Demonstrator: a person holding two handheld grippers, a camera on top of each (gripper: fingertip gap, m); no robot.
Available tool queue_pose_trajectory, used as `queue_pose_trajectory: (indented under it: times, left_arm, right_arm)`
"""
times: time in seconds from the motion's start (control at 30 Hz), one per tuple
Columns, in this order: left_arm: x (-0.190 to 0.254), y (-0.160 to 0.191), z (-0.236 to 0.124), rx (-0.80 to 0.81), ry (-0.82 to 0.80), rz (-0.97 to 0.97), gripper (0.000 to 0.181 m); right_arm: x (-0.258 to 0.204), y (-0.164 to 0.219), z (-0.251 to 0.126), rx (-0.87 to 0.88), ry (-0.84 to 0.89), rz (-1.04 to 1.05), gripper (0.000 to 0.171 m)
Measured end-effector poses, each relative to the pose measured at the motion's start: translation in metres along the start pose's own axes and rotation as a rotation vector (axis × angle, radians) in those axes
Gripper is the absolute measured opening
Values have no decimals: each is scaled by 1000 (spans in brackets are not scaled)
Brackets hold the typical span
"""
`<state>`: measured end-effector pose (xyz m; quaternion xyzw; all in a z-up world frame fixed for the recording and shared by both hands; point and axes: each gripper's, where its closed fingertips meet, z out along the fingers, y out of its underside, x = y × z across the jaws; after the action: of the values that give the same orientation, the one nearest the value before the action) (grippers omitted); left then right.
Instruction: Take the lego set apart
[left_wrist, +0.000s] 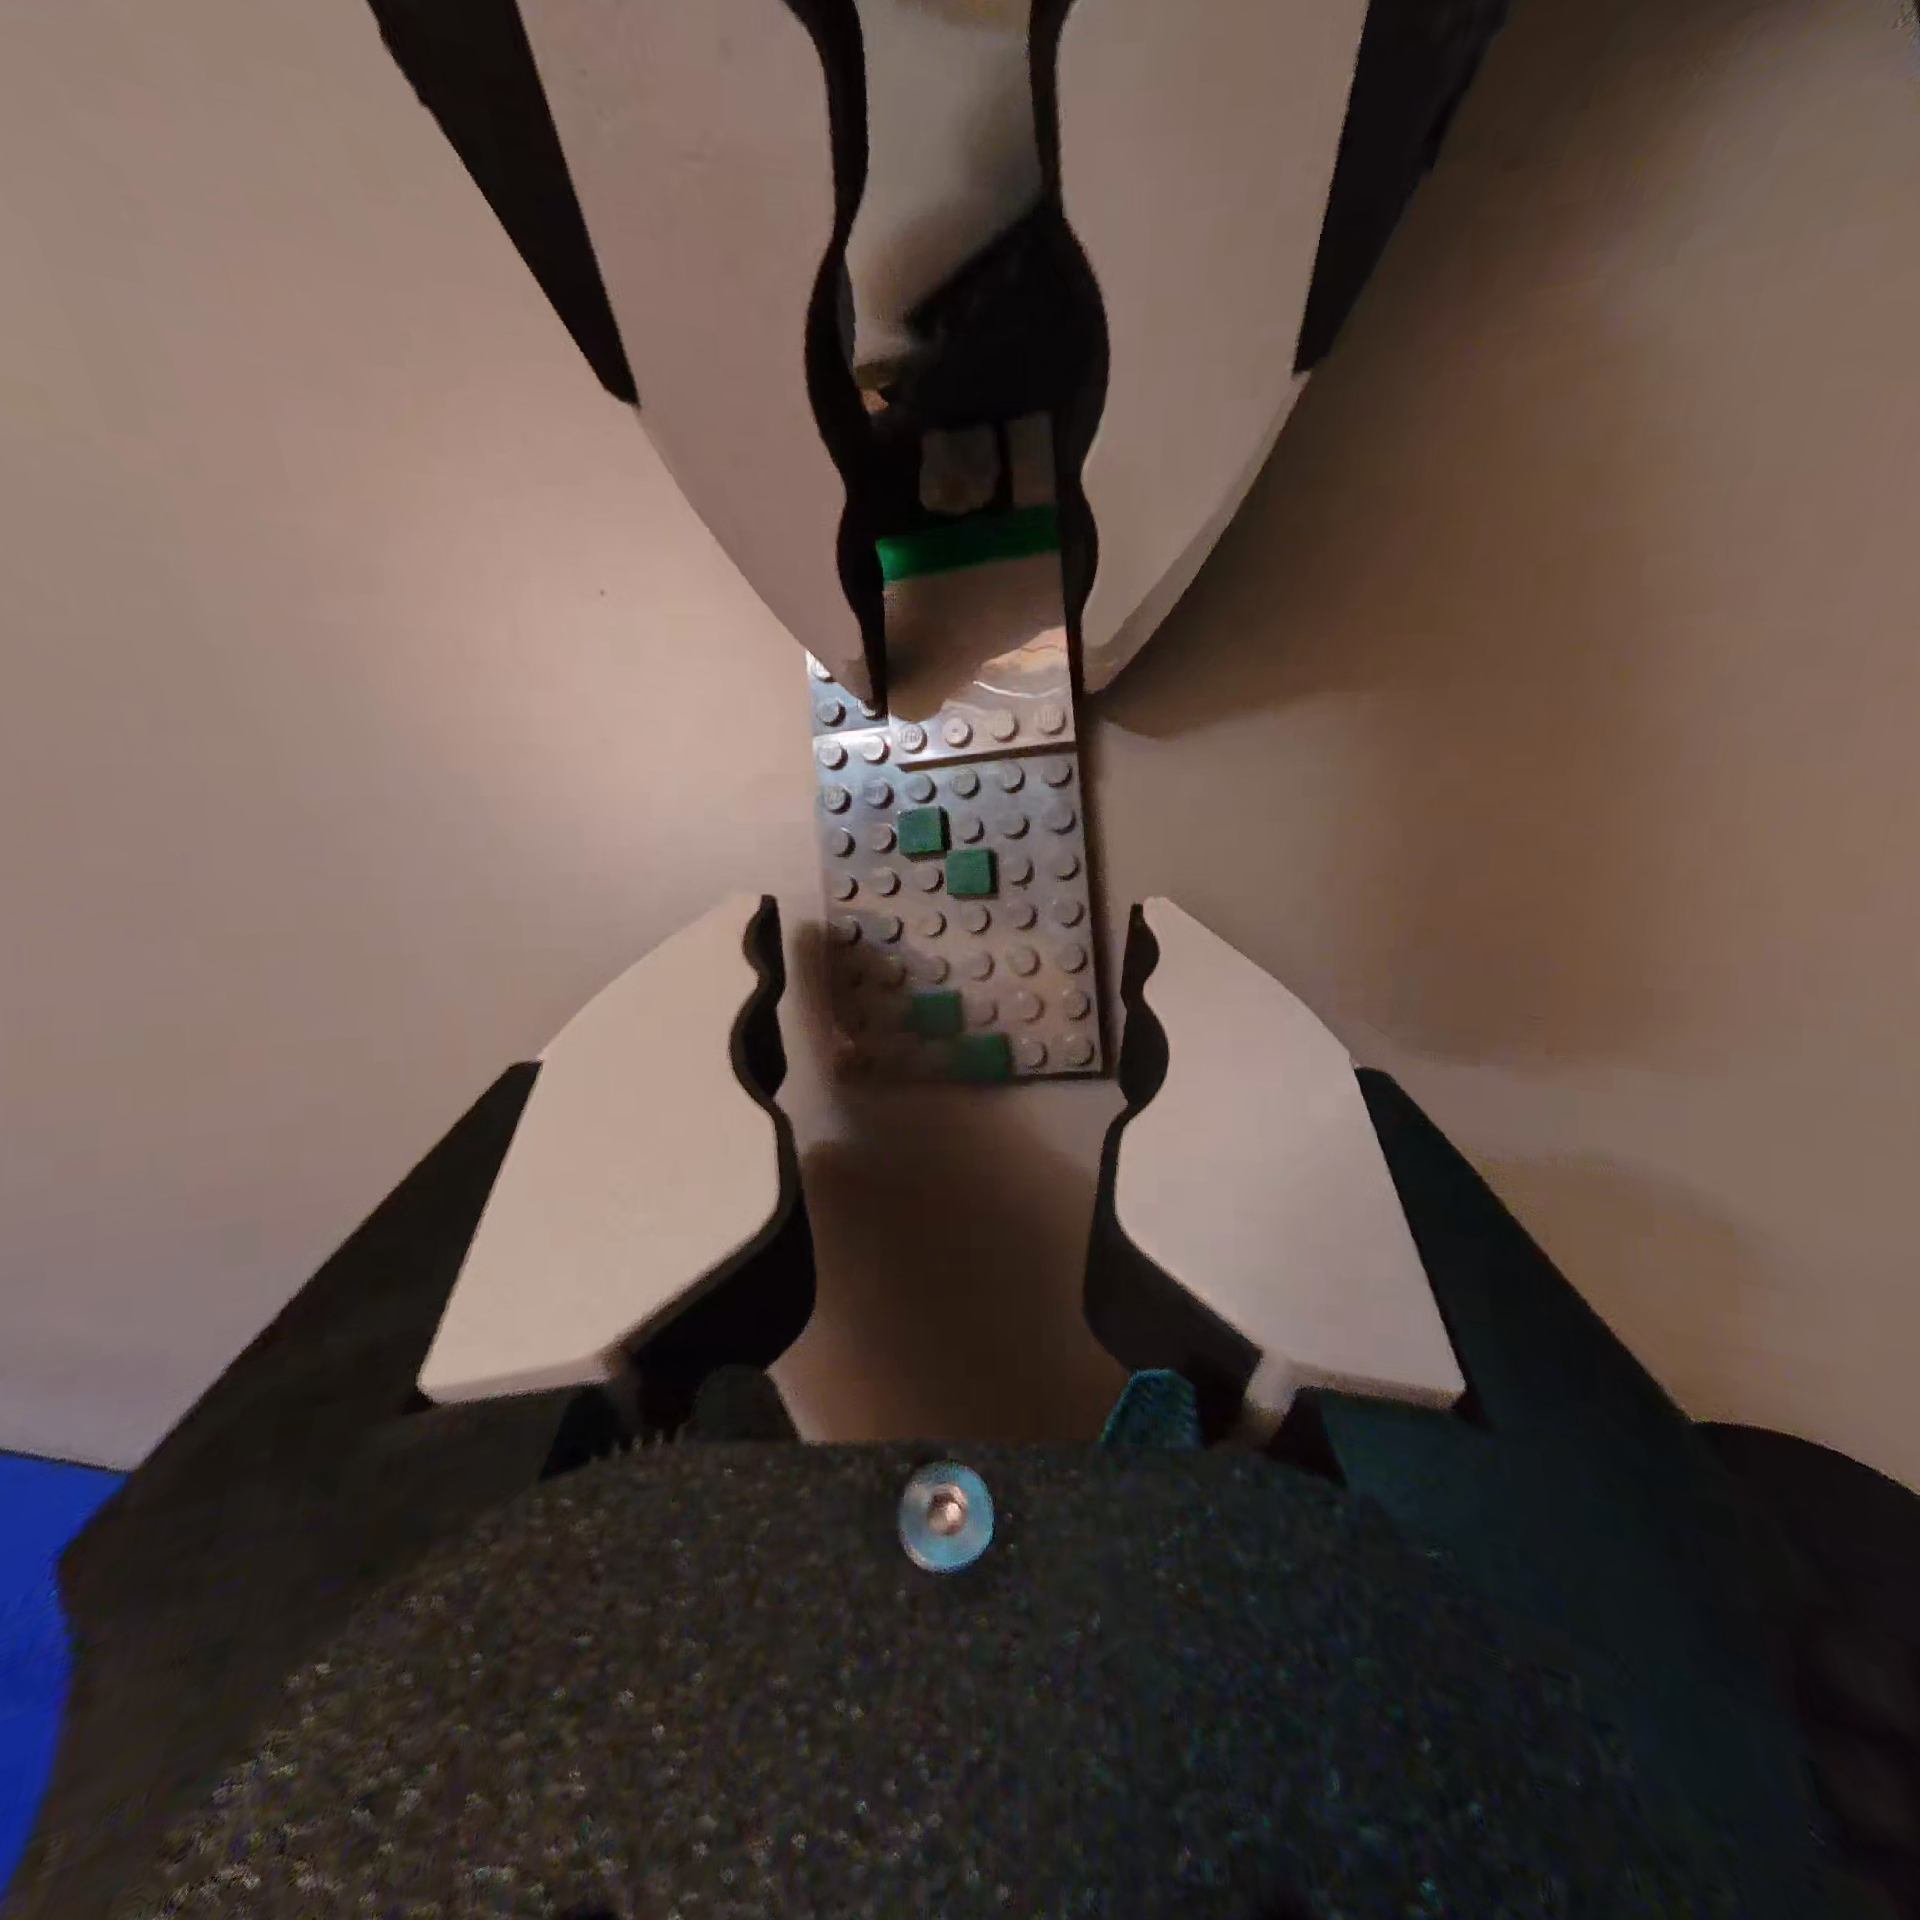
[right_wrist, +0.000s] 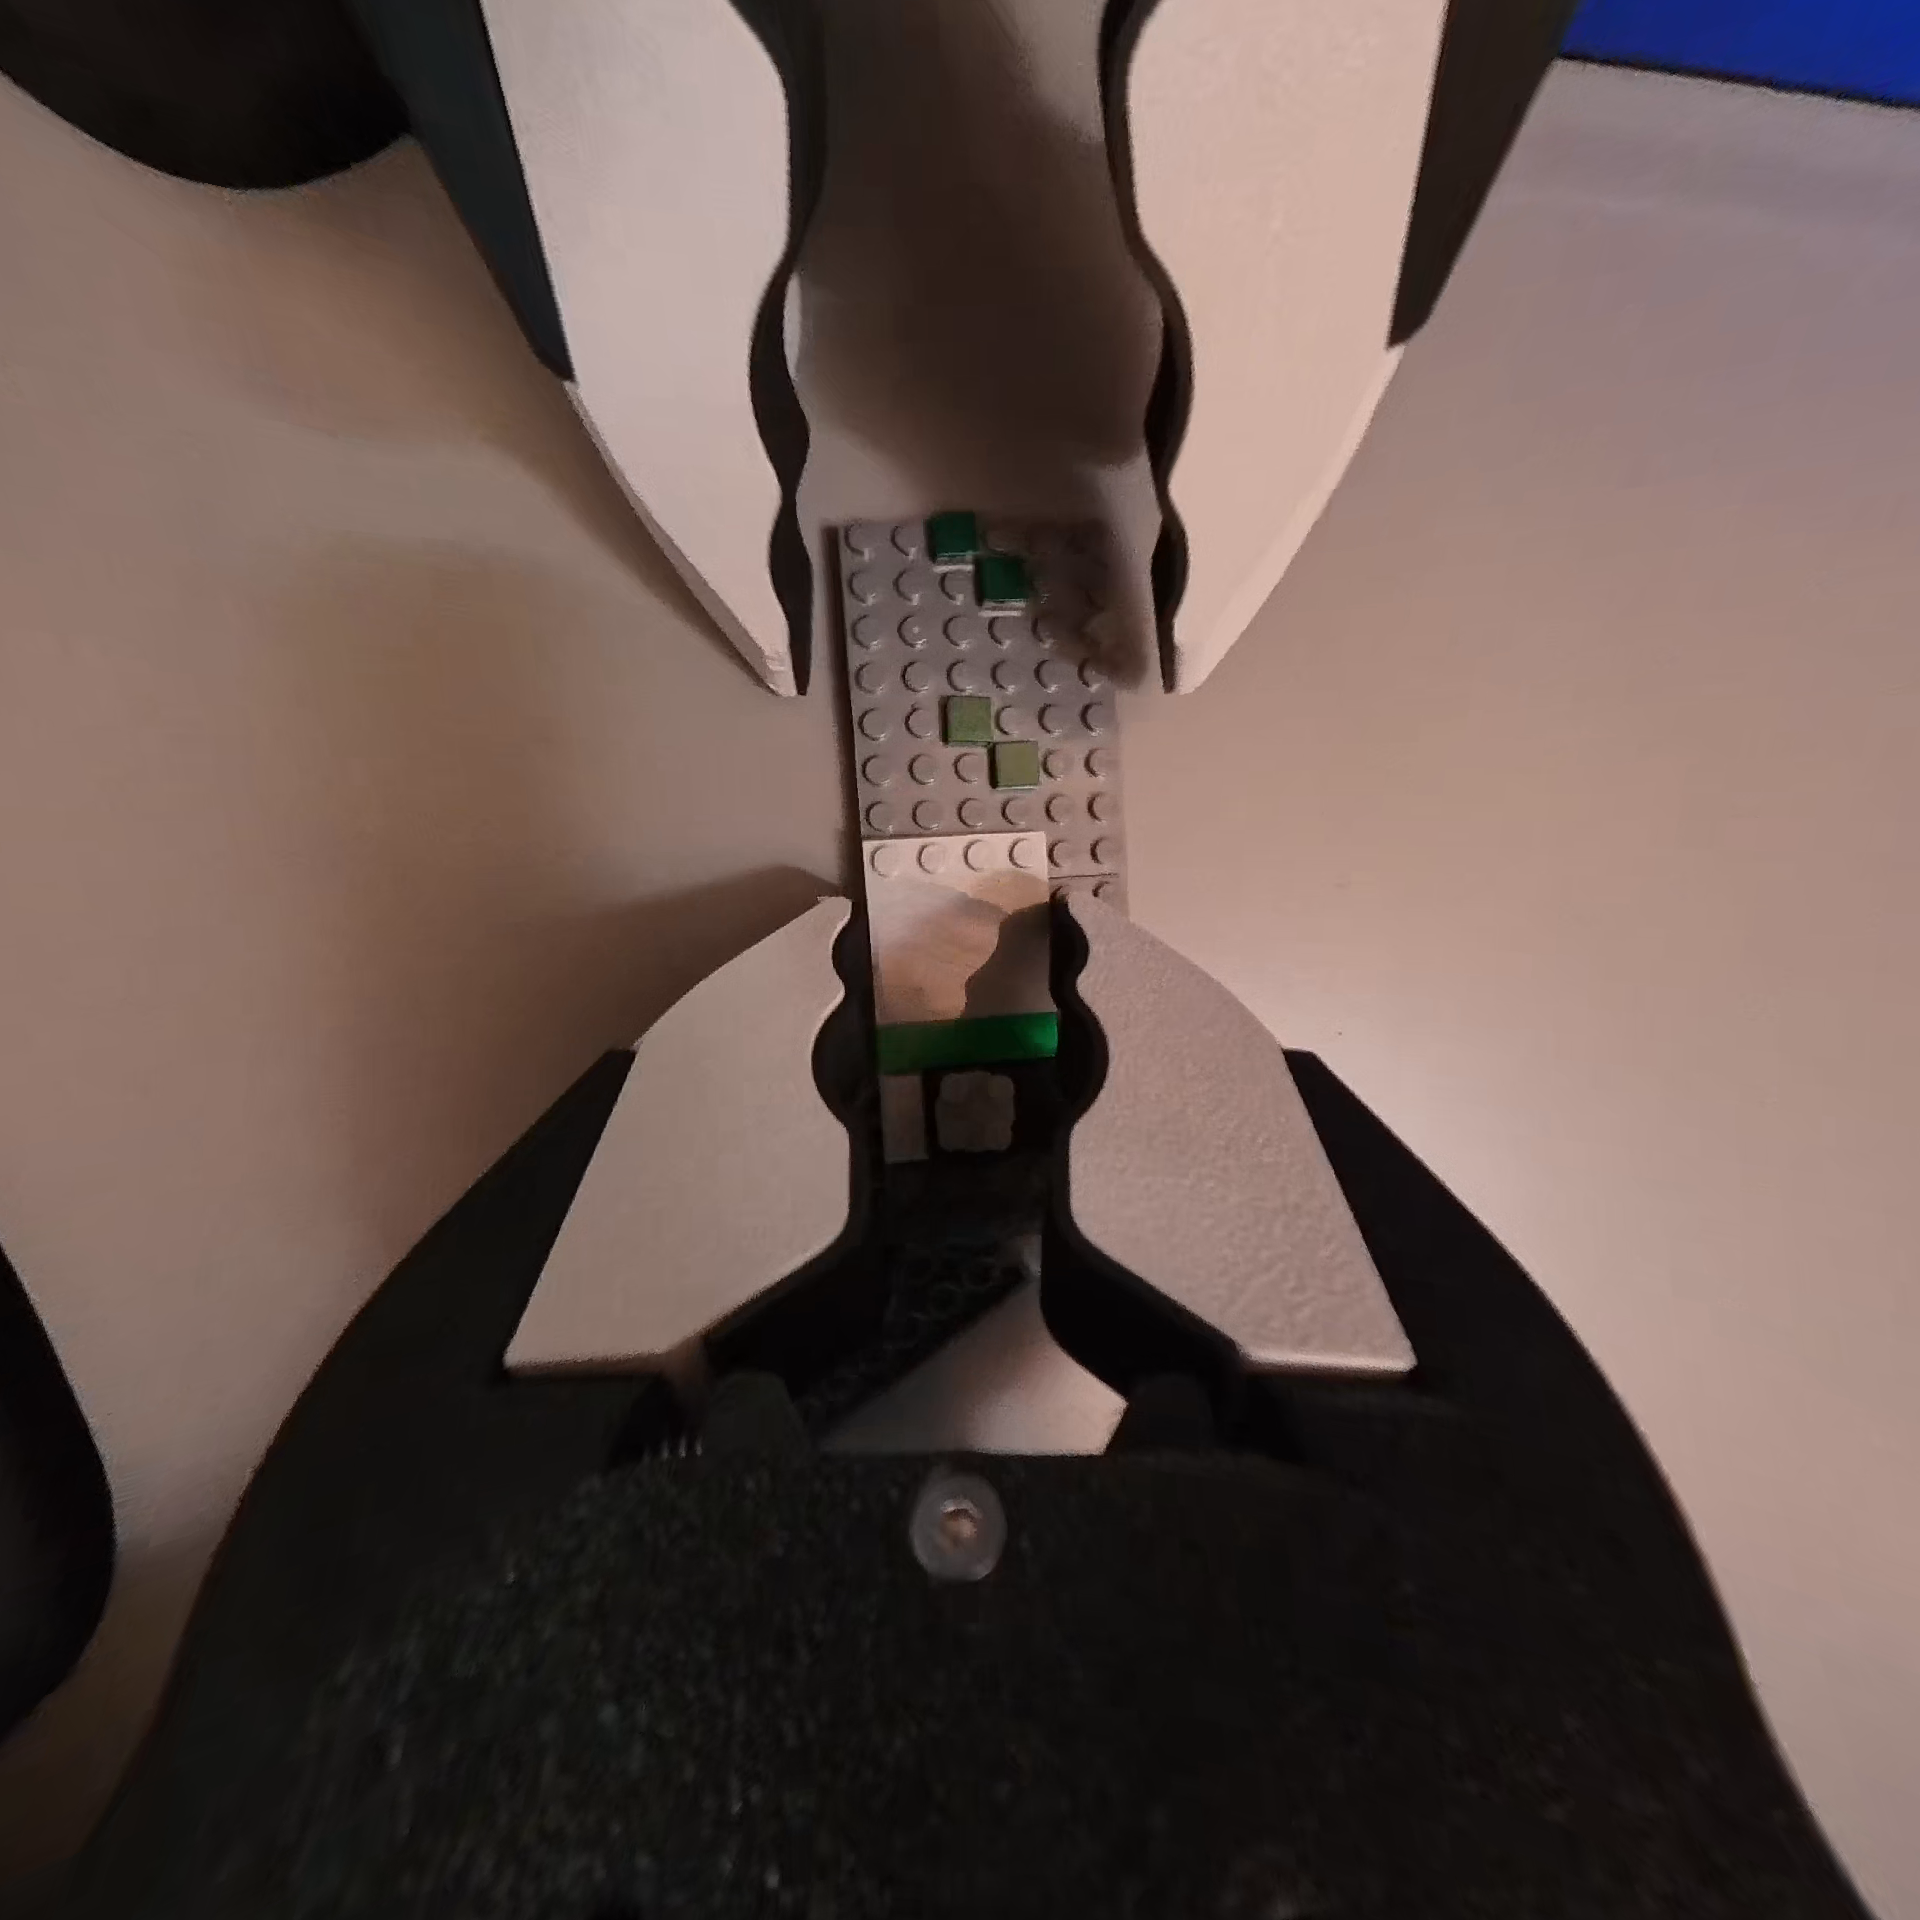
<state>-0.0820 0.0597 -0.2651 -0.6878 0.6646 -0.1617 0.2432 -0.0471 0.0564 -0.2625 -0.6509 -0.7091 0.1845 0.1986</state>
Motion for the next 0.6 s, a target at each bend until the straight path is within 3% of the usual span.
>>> queue_pose_trajectory:
  times: [0.17,0.4,0.5,0.6]
  left_arm:
    - [3,1,3,-33,87,-80,51]
    - [4,2,3,-65,93,-65,51]
    - [4,3,3,-85,98,-56,51]
    - [4,3,3,-80,107,-50,51]
  right_arm:
    - [0,-2,0,30,-48,-28,32]
    - [-3,-5,-5,179,-140,48,32]
    - [-1,-21,-30,351,-161,94,32]
    - [-2,-22,-44,375,-122,94,32]
